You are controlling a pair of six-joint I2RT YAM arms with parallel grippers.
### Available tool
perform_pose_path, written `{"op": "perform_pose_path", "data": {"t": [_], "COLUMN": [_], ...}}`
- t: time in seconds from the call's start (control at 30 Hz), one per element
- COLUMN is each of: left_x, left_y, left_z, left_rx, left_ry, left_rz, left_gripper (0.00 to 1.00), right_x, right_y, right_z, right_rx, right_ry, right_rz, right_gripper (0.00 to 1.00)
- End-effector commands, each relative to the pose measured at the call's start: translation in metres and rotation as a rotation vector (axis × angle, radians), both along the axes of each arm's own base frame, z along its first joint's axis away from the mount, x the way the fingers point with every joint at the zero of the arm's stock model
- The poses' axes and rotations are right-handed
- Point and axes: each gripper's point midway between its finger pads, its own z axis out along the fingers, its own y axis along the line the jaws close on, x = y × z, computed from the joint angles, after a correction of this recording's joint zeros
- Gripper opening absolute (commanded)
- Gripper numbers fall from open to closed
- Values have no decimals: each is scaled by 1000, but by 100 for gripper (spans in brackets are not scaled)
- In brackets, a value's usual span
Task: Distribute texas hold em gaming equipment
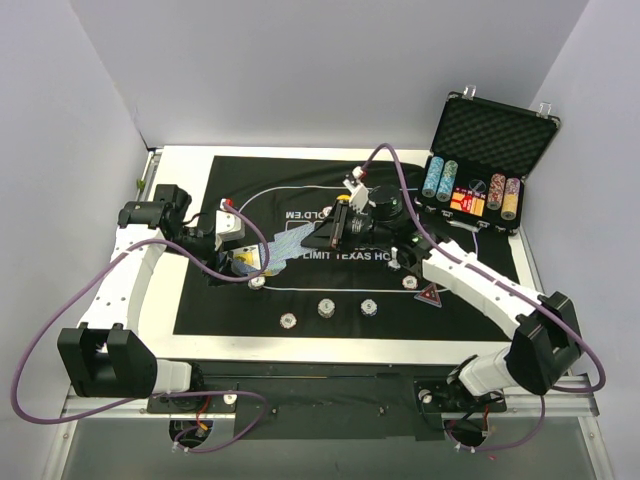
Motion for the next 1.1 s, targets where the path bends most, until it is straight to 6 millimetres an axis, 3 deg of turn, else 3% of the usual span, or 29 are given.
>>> {"op": "perform_pose_path", "data": {"t": [0.0, 0.2, 0.33, 0.5, 0.53, 0.57, 0.6, 0.63, 0.73, 0.87, 1.07], "left_x": [-10, -12, -14, -14, -14, -14, -13, -13, -12, -10, -10], "left_y": [-6, -5, -4, -6, -6, -6, -6, -6, -6, -6, -5], "left_z": [21, 19, 19, 21, 22, 22, 23, 23, 26, 27, 27], "left_rx": [-65, -61, -61, -68, -69, -69, -69, -69, -69, -63, -57], "left_ry": [7, 16, 22, 22, 18, 21, 20, 23, 23, 26, 26], "left_rz": [-13, -15, -18, -19, -18, -17, -17, -17, -14, -11, -11], "left_gripper": [0, 0, 0, 0, 0, 0, 0, 0, 0, 0, 0], "right_x": [9, 45, 77, 124, 127, 135, 138, 146, 165, 181, 187], "right_y": [-17, -31, -15, 34, 43, 62, 76, 87, 120, 144, 152], "right_z": [30, 50, 40, -16, -18, -35, -67, -55, -81, -106, -150], "right_rx": [34, 58, 75, 36, 42, 30, -2, 13, 25, 54, -51], "right_ry": [-75, -105, -83, 9, 10, 30, 75, 52, 85, 123, 140], "right_rz": [-29, -93, -95, -71, -59, -38, -23, -14, -4, -19, -37], "right_gripper": [1, 1, 0, 0, 0, 0, 0, 0, 0, 0, 0]}}
